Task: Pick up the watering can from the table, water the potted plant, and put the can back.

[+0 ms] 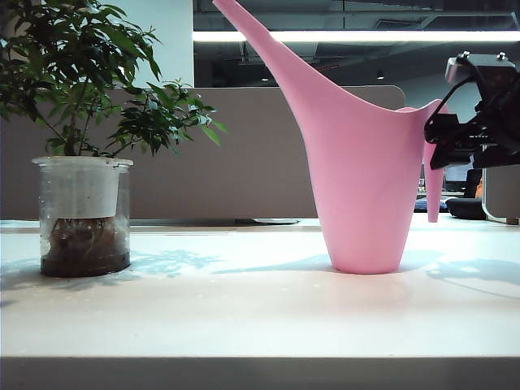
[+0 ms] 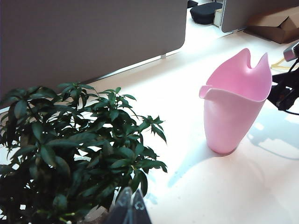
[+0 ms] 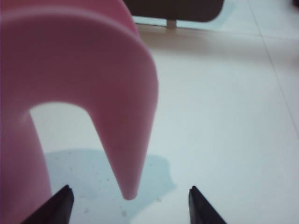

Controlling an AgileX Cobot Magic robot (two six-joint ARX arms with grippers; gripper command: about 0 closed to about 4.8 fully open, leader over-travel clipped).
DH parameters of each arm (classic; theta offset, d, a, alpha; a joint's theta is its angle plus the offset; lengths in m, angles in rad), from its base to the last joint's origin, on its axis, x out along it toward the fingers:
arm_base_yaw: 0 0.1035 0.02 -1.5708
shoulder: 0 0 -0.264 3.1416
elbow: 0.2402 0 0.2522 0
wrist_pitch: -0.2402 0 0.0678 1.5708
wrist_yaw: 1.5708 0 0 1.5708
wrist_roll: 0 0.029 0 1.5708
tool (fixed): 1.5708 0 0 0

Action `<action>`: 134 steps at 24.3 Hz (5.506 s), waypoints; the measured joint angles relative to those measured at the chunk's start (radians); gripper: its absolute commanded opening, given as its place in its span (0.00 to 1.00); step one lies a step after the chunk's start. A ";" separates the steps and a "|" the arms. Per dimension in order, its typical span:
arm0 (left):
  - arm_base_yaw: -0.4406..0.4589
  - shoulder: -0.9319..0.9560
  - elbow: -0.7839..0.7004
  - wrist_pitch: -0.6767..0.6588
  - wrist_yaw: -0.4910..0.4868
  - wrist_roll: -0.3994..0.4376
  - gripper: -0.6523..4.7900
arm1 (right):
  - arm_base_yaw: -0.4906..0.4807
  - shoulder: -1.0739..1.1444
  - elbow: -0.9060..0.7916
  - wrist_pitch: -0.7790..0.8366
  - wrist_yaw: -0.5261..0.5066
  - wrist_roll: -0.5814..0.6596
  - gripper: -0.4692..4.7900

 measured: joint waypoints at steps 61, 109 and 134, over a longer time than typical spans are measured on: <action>0.000 -0.002 0.000 0.009 0.013 -0.002 0.11 | 0.116 -0.034 0.500 -0.196 0.118 -0.257 0.31; 0.000 -0.015 0.000 -0.094 0.032 -0.004 0.11 | 0.359 -0.027 0.545 0.119 0.261 -1.034 0.31; 0.000 -0.064 0.000 -0.092 0.031 -0.004 0.11 | 0.040 0.014 0.315 -0.104 0.135 0.122 0.31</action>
